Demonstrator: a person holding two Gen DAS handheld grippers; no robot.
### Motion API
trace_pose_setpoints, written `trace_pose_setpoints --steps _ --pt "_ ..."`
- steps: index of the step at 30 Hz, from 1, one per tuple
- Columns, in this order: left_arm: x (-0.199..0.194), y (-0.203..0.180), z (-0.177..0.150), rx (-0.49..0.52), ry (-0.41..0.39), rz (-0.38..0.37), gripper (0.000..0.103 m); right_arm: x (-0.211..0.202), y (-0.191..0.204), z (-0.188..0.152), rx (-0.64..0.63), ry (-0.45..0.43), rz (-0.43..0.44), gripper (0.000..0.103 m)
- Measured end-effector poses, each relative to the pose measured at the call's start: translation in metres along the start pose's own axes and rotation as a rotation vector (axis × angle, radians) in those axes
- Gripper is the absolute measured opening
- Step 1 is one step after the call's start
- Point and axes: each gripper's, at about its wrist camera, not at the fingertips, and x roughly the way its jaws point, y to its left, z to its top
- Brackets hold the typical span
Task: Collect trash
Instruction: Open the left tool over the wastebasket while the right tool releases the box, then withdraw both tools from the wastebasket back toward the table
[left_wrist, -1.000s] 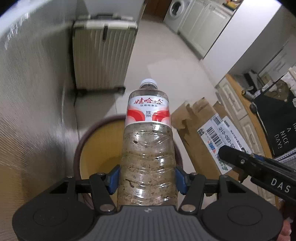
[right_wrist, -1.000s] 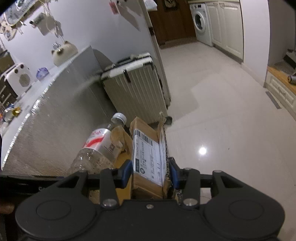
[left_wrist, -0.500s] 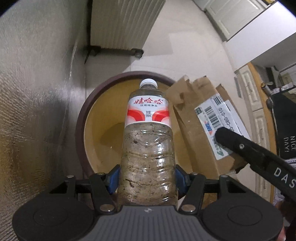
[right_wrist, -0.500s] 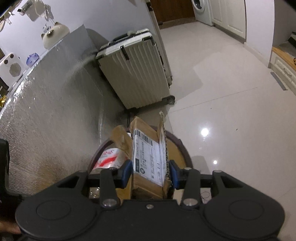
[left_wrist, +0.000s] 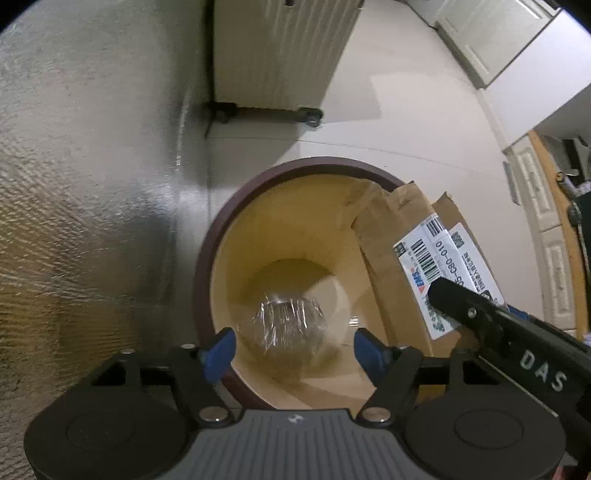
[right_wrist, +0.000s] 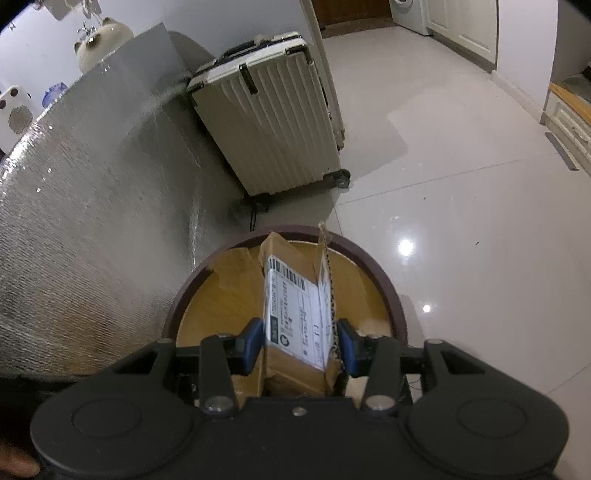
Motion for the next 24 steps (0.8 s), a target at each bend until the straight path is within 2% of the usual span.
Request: trace_pose_setpoints --steps 3,5,9,14,18,24 --pt "-0.002 0.002 -0.002 0.009 -0.003 0.035 0.079 0.013 0.002 0.003 0.0 0.013 -0.008 0.044" --pt "-0.003 0.003 -0.003 0.014 -0.007 0.05 0.087 0.019 0.002 0.003 0.004 0.022 0.002 0.046" --pt "-0.001 0.004 -0.004 0.028 0.0 0.069 0.093 0.032 0.0 0.003 0.025 0.051 0.017 0.058" --pt "0.001 0.004 -0.005 0.038 0.005 0.09 0.102 0.031 -0.004 0.0 0.029 0.067 0.01 0.065" --pt "0.0 0.004 -0.006 0.038 0.01 0.106 0.103 0.024 -0.006 -0.001 0.017 0.071 0.009 0.072" --pt "-0.008 0.003 -0.01 0.05 0.003 0.117 0.103 0.013 -0.005 -0.001 -0.015 0.084 -0.018 0.075"
